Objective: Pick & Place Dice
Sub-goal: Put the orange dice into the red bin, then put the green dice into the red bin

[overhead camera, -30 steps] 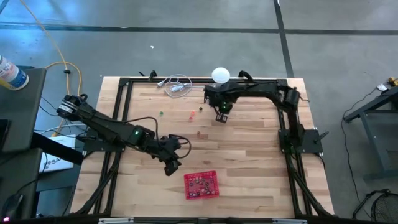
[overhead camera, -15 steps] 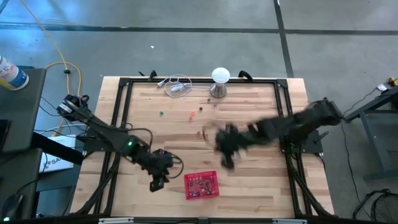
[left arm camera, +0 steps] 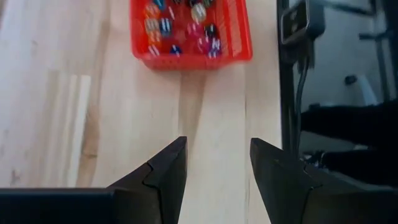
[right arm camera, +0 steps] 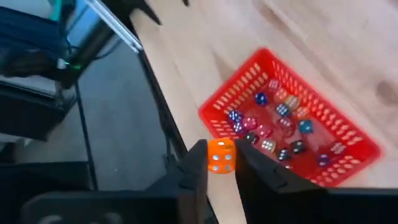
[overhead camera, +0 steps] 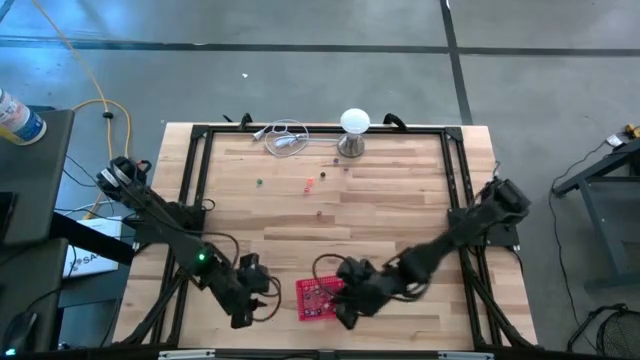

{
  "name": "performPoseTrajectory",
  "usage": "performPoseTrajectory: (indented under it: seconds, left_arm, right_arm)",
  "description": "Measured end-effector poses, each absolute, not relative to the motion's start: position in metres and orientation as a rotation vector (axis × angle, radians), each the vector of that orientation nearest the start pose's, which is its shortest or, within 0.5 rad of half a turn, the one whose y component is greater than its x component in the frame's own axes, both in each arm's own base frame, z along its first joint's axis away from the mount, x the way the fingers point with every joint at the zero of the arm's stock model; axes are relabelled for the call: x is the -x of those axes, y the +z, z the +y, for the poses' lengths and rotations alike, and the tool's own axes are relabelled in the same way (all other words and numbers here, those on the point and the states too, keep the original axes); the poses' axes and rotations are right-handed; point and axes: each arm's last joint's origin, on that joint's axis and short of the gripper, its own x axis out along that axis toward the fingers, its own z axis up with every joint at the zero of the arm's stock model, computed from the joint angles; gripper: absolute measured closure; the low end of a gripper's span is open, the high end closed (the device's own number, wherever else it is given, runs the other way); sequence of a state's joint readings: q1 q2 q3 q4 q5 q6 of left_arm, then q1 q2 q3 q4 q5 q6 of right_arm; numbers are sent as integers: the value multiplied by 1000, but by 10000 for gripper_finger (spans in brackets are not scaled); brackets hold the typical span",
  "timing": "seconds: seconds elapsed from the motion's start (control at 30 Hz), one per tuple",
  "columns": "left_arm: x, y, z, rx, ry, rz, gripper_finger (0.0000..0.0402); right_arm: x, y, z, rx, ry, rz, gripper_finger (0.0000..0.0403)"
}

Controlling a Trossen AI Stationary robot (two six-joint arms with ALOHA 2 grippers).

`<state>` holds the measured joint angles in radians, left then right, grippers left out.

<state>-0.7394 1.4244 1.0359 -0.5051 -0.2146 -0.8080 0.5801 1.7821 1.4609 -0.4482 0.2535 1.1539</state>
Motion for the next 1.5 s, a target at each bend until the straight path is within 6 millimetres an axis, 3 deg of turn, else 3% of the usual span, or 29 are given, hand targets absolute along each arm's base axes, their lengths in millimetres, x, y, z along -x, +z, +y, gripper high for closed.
performPoseTrajectory:
  seconds: [0.13,0.43,0.73,1.03,1.27,1.37,1.5]
  left_arm:
    - [-219,240,-205,326,-142,952,233]
    - [-205,230,-231,377,-171,984,233]
    - [-198,229,-233,408,-121,1003,233]
    - [-201,230,-228,402,-61,957,233]
    - [-210,231,-218,400,-15,941,233]
    - [-216,231,-212,394,2,937,233]
    - [-223,230,-202,386,39,941,233]
  right_arm:
    - [-353,244,211,-767,-135,844,299]
    - [-375,214,206,-810,-150,871,219]
    - [-382,216,199,-801,-104,866,148]
    - [-394,222,184,-840,49,878,146]
    - [-404,221,151,-900,49,949,147]
    - [-405,232,133,-897,44,929,147]
    - [-395,263,115,-833,33,838,147]
